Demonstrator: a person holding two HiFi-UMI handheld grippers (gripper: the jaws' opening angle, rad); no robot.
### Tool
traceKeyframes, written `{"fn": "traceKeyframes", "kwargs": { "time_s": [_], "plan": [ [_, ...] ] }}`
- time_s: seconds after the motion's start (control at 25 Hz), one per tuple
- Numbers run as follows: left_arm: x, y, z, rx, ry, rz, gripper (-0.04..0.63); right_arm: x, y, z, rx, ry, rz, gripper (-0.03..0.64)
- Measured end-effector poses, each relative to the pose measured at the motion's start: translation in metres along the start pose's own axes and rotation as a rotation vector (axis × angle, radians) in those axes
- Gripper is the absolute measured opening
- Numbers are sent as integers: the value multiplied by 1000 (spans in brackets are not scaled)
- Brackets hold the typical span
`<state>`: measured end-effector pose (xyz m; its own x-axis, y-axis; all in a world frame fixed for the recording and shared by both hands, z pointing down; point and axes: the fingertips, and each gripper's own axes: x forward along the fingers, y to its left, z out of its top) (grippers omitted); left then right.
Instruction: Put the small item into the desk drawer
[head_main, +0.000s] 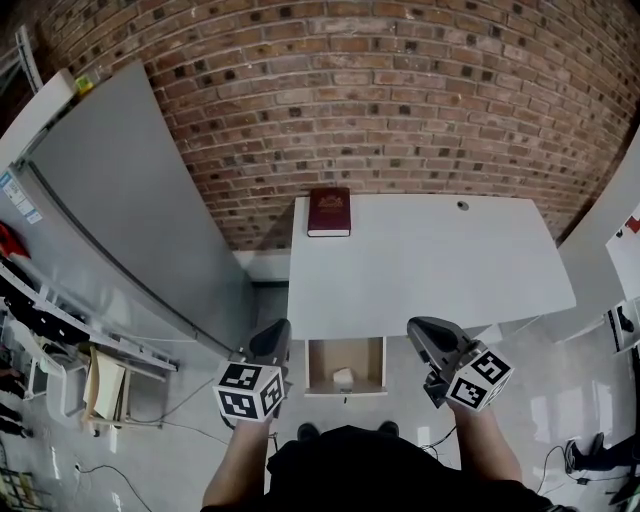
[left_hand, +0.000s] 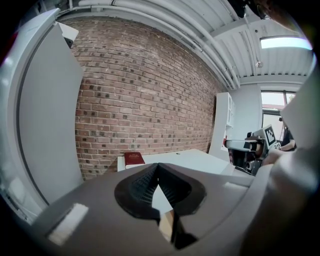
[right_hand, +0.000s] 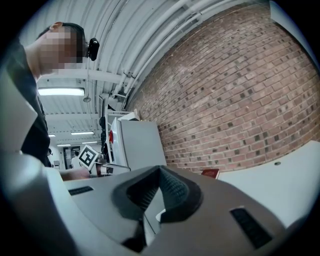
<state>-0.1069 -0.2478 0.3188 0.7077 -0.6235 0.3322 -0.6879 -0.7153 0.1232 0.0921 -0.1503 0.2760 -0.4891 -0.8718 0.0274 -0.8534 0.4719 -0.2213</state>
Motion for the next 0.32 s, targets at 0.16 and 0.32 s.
{"fn": "traceKeyframes", "kwargs": {
  "time_s": [0.16, 0.32],
  "plan": [
    [-1, -1, -4, -11, 7, -6, 12, 1, 2, -2, 1, 5, 6, 12],
    [-3, -4, -7, -21, 14, -16, 12, 1, 6, -3, 5, 8, 12, 12]
  ]
}}
